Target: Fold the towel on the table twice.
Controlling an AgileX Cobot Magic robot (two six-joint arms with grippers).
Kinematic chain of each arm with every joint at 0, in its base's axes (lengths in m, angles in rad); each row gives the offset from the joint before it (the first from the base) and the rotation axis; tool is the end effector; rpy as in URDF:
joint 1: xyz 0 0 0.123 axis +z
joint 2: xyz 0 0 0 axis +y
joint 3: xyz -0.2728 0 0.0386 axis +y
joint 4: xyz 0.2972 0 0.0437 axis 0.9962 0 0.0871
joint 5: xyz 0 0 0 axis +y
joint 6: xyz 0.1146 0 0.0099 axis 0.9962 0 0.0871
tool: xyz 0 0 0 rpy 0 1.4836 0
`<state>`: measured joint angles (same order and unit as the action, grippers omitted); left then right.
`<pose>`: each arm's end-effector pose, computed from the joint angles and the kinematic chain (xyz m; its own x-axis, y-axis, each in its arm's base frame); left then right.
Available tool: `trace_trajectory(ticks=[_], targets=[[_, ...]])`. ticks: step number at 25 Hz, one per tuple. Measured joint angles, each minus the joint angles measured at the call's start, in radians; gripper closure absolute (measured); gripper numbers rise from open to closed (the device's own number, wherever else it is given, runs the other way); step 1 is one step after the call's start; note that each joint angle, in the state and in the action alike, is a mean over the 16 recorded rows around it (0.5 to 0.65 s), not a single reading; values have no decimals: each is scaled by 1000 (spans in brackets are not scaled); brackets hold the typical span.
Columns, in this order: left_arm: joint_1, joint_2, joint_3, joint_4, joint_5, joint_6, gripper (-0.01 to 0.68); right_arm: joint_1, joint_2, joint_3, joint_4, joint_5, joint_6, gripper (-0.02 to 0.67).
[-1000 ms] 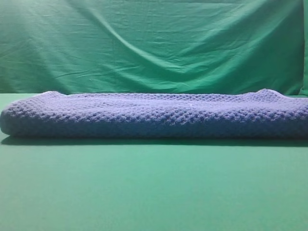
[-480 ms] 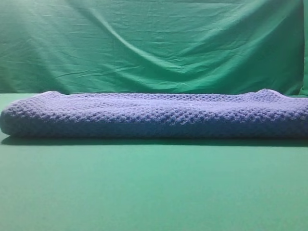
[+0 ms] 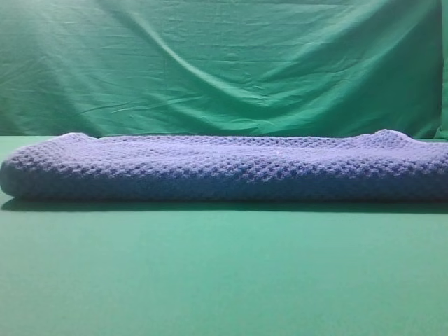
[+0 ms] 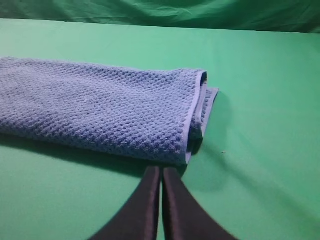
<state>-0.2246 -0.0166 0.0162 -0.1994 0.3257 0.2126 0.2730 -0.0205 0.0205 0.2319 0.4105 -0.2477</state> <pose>0.1304 -0.0373 0.1744 -0.2176 0.0737 -0.9733 0.2876 0.9577 0.0082 0.1248 0.0459 0.1643 -0.2846 -0.1153 -0.9517 -0.3625 0.9320 -0.0045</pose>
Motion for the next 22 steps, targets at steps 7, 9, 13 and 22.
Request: trace_trajectory(ticks=[7,9,13,22], targets=[[0,1,-1,6,19,0,673,0,0,3,0,-16,0,649],[0,2,-1,6,19,0,673,0,0,3,0,-16,0,649],[1,2,-1,6,19,0,673,-1,0,3,1,-17,0,649],[64,2,-1,5,20,0,673,-51,0,4,3,-18,0,649]])
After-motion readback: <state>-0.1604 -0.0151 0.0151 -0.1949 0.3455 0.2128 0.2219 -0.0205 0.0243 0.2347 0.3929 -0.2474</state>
